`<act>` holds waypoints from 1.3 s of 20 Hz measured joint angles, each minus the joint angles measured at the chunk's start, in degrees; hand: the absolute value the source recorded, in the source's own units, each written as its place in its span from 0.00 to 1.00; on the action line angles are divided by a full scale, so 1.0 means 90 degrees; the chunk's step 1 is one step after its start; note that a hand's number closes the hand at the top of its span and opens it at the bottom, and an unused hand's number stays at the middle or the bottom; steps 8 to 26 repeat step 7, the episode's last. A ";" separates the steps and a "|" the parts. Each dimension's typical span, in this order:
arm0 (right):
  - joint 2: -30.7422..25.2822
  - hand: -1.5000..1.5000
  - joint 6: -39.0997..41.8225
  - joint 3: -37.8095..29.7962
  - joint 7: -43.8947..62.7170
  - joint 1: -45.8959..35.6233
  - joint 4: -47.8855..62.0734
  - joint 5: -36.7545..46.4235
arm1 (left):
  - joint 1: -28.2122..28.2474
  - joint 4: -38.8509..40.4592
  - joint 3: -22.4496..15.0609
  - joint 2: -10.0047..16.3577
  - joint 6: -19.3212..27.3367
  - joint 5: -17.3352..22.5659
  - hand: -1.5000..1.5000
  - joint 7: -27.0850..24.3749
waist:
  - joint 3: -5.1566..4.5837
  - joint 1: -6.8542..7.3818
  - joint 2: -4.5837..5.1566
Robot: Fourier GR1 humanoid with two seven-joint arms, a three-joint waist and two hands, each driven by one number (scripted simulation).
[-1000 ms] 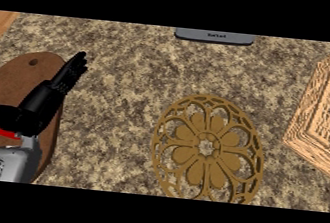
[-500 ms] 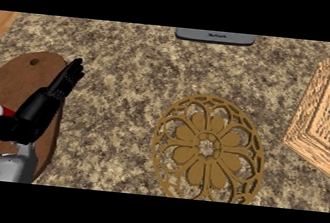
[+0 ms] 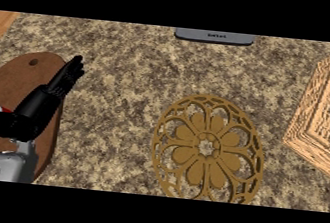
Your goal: Pick the cupcake from the placemat and place it in the basket
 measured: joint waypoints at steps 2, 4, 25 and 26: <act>-0.0029 0.00 -0.0009 -0.0104 -0.0057 -0.0046 0.0017 -0.0264 | -0.0089 0.0089 -0.0007 -0.0024 0.0032 -0.0032 0.50 -0.0018 | 0.0000 -0.0009 0.0001; -0.0119 0.00 0.0005 -0.0307 -0.0113 -0.0077 0.0093 -0.0563 | -0.0130 0.0093 -0.0007 -0.0026 0.0044 -0.0043 0.50 0.0035 | 0.0000 -0.0012 0.0001; -0.0221 0.00 0.0064 -0.0607 0.0177 -0.0031 -0.0106 -0.0949 | -0.0134 0.0050 0.0010 -0.0020 0.0075 -0.0061 0.50 0.0093 | -0.0002 -0.0035 -0.0009; -0.0221 0.00 0.0064 -0.0607 0.0177 -0.0031 -0.0106 -0.0949 | -0.0134 0.0050 0.0010 -0.0020 0.0075 -0.0061 0.50 0.0093 | -0.0002 -0.0035 -0.0009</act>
